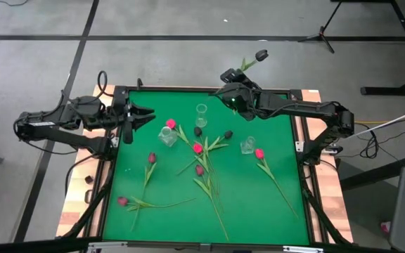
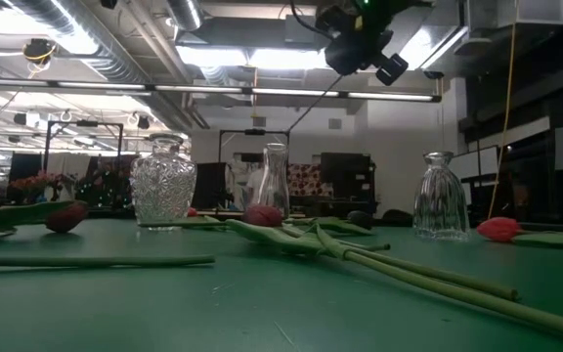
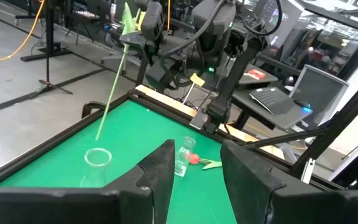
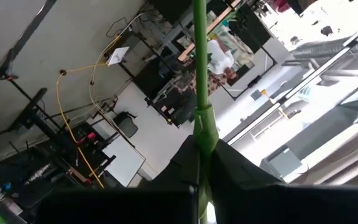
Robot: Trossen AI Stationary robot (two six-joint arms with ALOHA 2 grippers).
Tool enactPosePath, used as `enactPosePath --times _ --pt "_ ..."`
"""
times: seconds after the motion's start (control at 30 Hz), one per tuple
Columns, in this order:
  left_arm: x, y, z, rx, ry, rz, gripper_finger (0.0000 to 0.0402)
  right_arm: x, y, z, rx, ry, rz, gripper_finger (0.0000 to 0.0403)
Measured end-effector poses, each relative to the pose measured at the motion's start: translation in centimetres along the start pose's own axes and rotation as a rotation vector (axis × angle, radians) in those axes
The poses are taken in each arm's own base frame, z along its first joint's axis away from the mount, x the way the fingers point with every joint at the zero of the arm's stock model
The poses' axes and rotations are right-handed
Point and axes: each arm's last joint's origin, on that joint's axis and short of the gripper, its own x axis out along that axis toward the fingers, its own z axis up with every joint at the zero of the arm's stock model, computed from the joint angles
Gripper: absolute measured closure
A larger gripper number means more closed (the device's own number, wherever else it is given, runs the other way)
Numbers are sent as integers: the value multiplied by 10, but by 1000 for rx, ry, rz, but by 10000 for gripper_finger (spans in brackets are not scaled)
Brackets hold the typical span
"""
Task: Sort flowers into vase by color
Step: Put the right black tulip into the top transparent vase
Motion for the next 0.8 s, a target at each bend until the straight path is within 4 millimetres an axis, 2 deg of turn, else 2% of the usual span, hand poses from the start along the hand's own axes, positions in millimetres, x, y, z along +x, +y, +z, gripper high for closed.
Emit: enactPosePath --times 0.27,0.57,0.8 --pt "0 1 0 -23 -14 32 273 -4 -2 2 -10 -8 -14 379" --pt "0 3 -4 -9 27 65 273 -29 -5 13 -63 -123 -86 383" --pt "0 3 -4 -9 26 69 273 -26 -7 11 -97 -132 -98 378"
